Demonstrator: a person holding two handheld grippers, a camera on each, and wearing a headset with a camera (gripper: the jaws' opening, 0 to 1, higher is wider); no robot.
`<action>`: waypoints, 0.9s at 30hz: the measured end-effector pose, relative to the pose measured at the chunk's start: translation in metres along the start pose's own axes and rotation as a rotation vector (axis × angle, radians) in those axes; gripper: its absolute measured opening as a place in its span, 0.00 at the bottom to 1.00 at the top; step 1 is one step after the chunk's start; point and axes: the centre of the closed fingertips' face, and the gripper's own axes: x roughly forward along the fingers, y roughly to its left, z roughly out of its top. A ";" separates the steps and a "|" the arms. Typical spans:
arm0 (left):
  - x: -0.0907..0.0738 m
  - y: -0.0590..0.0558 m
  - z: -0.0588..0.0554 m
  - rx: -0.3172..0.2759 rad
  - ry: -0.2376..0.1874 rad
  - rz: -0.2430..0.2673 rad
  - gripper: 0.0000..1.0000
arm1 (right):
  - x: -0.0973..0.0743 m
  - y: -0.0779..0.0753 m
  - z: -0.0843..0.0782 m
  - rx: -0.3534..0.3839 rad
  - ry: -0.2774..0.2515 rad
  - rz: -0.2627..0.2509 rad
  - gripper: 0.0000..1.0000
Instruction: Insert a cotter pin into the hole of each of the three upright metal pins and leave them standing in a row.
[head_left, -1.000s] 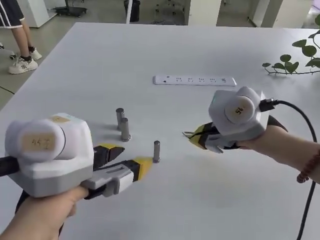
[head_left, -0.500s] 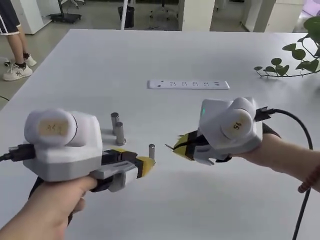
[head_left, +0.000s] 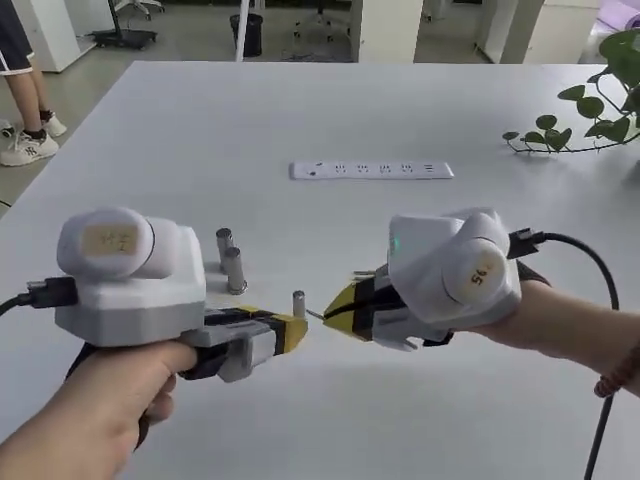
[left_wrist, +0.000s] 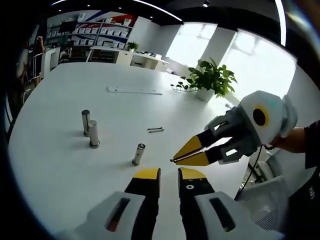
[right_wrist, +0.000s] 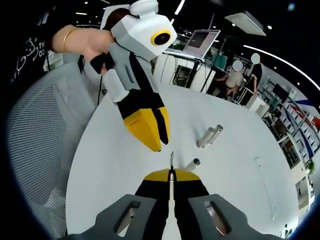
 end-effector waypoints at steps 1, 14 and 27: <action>0.000 0.000 0.000 -0.004 0.002 -0.004 0.12 | 0.000 0.002 0.001 -0.005 -0.001 0.006 0.00; 0.001 -0.006 -0.003 -0.068 0.020 -0.035 0.06 | 0.000 0.011 0.016 -0.065 -0.033 0.023 0.00; 0.001 -0.009 -0.007 -0.128 0.037 -0.051 0.00 | 0.001 0.016 0.019 -0.093 -0.042 0.033 0.00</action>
